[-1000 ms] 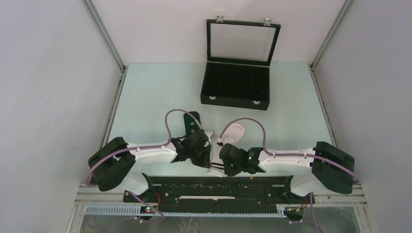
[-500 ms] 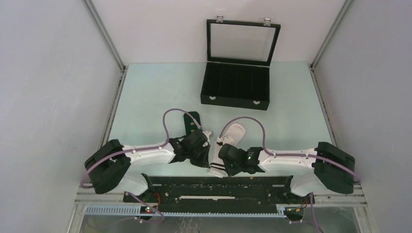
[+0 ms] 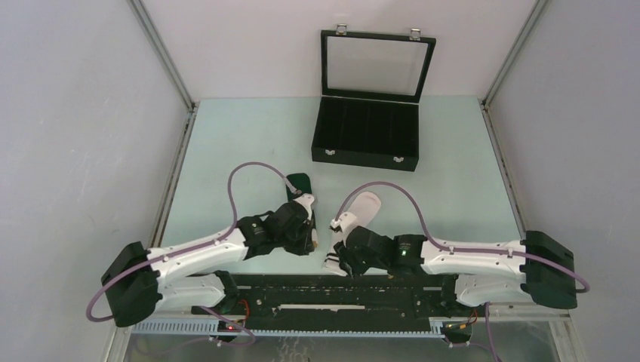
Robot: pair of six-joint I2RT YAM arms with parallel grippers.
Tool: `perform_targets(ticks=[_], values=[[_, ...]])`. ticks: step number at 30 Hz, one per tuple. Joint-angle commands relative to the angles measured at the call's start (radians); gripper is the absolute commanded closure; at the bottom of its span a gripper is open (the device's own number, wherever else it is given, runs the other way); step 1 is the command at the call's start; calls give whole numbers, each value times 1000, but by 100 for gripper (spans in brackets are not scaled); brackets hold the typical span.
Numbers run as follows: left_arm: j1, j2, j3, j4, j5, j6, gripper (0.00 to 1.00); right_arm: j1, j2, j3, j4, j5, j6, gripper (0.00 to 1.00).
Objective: Roll the socks
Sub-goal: Roll a pair of socks at the center of the board.
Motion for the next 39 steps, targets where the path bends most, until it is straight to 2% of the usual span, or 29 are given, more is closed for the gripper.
perform_targets(ticks=[1,7,14,17,22,33,39], values=[[-4,-103,45,-51,-77,10,100,52,-59,-69,168,3,-198,51],[-4,-189,33,-80,-116,6,100,77,-75,-183,372,13,-358,45],[-4,-226,9,-85,-124,1,100,83,9,-192,439,-8,-376,44],[-4,-232,1,-84,-125,0,100,102,53,-192,461,27,-380,43],[-4,-244,-6,-80,-128,-2,100,123,98,-192,477,100,-376,43],[-4,-242,-17,-64,-119,-1,100,184,163,-191,455,155,-332,44],[-4,-248,-25,-58,-119,0,100,220,207,-164,410,238,-329,50]])
